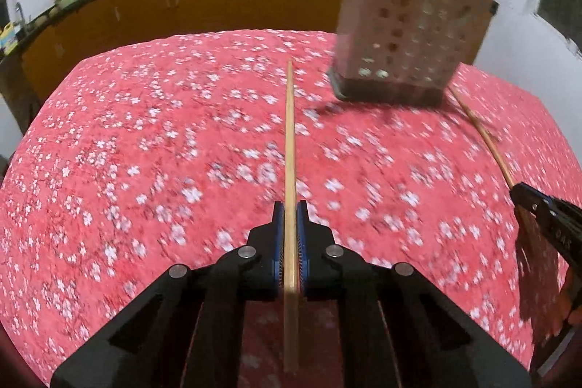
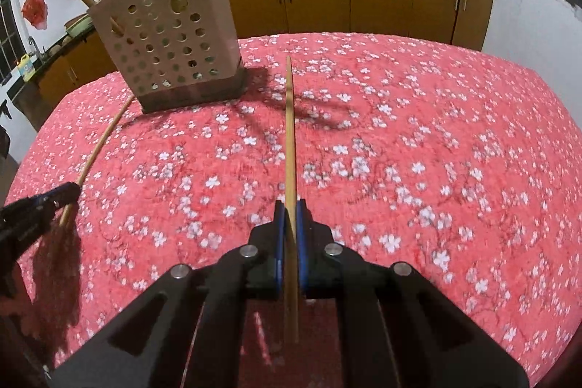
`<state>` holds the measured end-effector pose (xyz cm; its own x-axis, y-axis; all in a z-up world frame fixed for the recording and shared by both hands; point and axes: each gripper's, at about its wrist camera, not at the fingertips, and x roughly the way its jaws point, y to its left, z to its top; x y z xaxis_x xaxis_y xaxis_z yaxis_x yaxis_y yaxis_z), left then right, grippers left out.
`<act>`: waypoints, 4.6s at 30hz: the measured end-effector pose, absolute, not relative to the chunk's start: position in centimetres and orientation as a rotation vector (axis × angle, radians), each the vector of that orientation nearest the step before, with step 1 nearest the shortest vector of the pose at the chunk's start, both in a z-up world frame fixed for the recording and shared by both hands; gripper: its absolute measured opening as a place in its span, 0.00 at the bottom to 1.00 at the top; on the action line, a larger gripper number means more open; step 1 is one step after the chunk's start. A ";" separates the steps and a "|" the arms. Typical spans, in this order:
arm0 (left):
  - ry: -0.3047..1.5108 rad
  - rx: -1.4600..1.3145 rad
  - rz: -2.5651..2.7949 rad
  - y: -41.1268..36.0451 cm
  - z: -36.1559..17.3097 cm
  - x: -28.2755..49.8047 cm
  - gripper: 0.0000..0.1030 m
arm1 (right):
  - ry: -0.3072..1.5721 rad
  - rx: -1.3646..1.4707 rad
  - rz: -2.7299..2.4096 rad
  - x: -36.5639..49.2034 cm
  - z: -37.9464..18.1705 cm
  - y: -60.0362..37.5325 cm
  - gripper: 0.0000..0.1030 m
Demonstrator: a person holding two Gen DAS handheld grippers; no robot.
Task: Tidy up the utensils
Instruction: 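Grasp the last chopstick with the left gripper while the right gripper grasps another, then lift both held chopsticks upright above the utensil holder, then drop the chopsticks into the holder by opening both grippers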
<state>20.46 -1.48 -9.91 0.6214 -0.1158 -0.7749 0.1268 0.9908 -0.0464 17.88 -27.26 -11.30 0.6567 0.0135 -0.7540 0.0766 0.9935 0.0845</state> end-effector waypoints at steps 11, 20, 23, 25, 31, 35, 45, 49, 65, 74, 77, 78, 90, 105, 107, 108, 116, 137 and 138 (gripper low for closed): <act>0.871 -0.020 -0.131 -0.9 -9.9 20.8 0.08 | 0.850 0.129 -0.044 19.2 -11.5 -27.8 0.08; 0.874 -0.024 -0.129 -0.7 -9.9 20.6 0.08 | 0.850 0.130 -0.043 19.1 -11.5 -27.9 0.08; 0.874 -0.024 -0.129 -0.8 -9.9 20.6 0.08 | 0.850 0.130 -0.043 19.1 -11.5 -27.8 0.08; 0.874 -0.024 -0.128 -0.8 -9.9 20.6 0.08 | 0.850 0.130 -0.043 19.1 -11.5 -27.8 0.08; 0.874 -0.025 -0.128 -0.8 -9.9 20.6 0.08 | 0.851 0.129 -0.044 19.1 -11.5 -27.8 0.08; 0.875 0.003 -0.135 -1.2 -9.9 20.5 0.08 | 0.851 0.125 -0.045 18.8 -11.6 -27.8 0.08; 0.876 0.032 -0.139 -1.9 -9.8 20.1 0.08 | 0.848 0.132 -0.038 18.5 -11.5 -27.8 0.08; 0.892 0.034 -0.145 -1.9 -9.6 20.1 0.08 | 0.827 0.142 -0.033 17.7 -10.7 -27.7 0.07; 0.832 0.012 -0.148 -1.4 -6.5 18.8 0.08 | 0.707 0.151 -0.050 15.7 -5.7 -29.4 0.07; 0.740 -0.031 -0.167 -0.3 -2.6 18.2 0.07 | 0.580 0.172 -0.045 14.7 -1.8 -30.1 0.07; 0.677 -0.066 -0.180 0.2 -0.2 17.9 0.07 | 0.525 0.182 -0.042 14.1 0.0 -30.4 0.07; 0.660 -0.076 -0.185 0.4 0.4 17.9 0.07 | 0.507 0.184 -0.039 13.8 0.5 -30.4 0.07; 0.553 -0.090 -0.213 0.4 4.4 17.4 0.07 | 0.416 0.189 0.012 13.0 4.4 -29.7 0.07; 0.365 -0.095 -0.345 -2.5 13.5 17.6 0.07 | 0.100 0.184 0.178 11.6 17.1 -25.7 0.07; 0.334 -0.116 -0.366 -3.2 14.9 17.6 0.07 | 0.068 0.181 0.167 11.9 17.9 -25.7 0.07; 0.309 -0.121 -0.367 -3.5 15.7 17.6 0.07 | 0.045 0.174 0.153 12.3 18.3 -25.5 0.07; 0.247 -0.132 -0.308 -5.0 16.2 20.4 0.07 | 0.018 0.178 0.092 16.0 17.4 -25.2 0.07; 0.318 -0.202 -0.277 -3.1 13.3 21.8 0.43 | 0.135 0.198 0.084 17.5 13.7 -25.8 0.49; 0.309 -0.207 -0.277 -2.7 13.5 21.2 0.43 | 0.130 0.198 0.080 16.9 13.8 -25.8 0.51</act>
